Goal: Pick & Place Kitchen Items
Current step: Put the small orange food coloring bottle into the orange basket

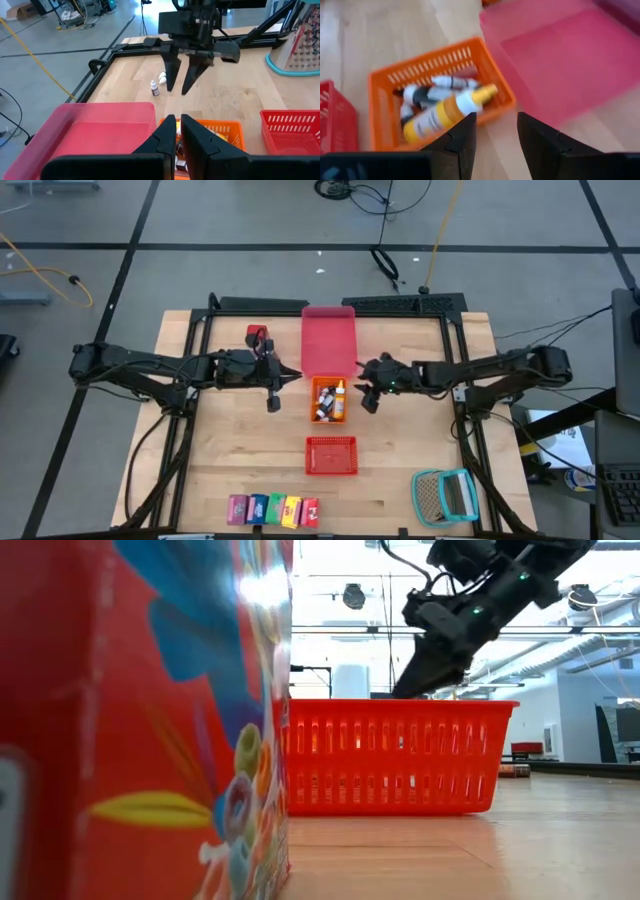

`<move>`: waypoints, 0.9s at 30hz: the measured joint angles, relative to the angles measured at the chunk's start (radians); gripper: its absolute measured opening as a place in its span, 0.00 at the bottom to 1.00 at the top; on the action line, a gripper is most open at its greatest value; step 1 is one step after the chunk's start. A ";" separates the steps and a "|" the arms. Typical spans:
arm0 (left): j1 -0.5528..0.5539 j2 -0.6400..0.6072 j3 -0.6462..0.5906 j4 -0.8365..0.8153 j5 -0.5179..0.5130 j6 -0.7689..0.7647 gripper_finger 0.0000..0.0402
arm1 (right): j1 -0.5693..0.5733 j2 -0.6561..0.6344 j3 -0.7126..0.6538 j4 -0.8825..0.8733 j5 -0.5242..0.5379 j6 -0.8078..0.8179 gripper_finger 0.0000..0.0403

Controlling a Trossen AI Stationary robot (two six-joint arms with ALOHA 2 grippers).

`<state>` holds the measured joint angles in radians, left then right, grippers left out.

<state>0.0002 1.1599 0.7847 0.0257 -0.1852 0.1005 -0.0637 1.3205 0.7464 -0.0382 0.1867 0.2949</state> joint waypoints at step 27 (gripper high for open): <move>0.000 0.000 0.000 0.002 0.000 0.002 0.08 | -0.028 -0.143 -0.084 -0.576 0.159 0.435 0.33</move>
<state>0.0002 1.1599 0.7847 0.0275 -0.1850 0.1028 -0.0912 1.1778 0.6619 -0.6147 0.3454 0.7301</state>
